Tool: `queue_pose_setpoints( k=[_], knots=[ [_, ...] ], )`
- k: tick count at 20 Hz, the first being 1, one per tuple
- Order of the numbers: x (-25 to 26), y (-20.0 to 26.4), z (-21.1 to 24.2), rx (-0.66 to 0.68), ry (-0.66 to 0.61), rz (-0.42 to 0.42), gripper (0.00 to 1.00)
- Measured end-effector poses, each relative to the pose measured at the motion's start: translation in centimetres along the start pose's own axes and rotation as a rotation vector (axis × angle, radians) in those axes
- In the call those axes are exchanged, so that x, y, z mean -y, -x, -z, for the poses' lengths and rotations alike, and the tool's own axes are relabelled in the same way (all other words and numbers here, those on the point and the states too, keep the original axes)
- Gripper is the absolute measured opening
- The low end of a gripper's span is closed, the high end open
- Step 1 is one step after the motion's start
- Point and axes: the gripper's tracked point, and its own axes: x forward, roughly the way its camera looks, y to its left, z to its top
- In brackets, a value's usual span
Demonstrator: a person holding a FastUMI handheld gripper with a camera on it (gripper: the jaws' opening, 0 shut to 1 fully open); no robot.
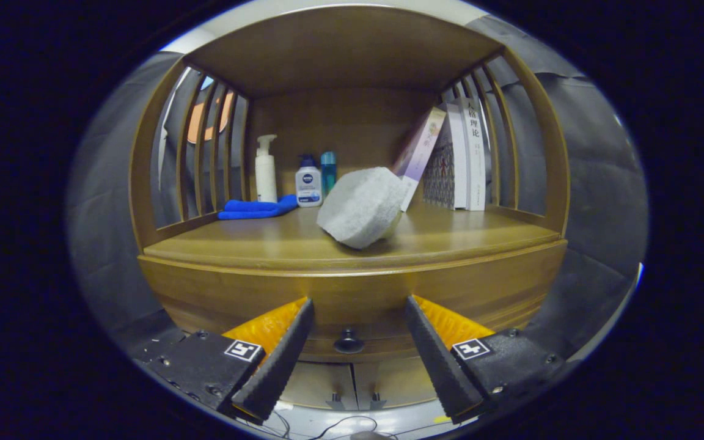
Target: Pull open the drawer, take out the items inside it, and place them on the countertop above the cabinet.
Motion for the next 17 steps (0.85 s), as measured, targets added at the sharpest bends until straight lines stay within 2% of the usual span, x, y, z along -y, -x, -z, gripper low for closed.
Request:
queue_pose_setpoints(
  k=[4, 10, 13, 17],
  knots=[
    [1.3, 4.3, -3.9, 0.062, 0.021, 0.012, 0.99],
    [2.2, 16.2, -10.8, 0.172, 0.028, -0.022, 0.98],
    [1.9, 21.2, -12.3, 0.195, 0.026, -0.061, 0.98],
    [1.8, 24.8, -12.9, 0.198, 0.034, -0.083, 0.99]
  ],
)
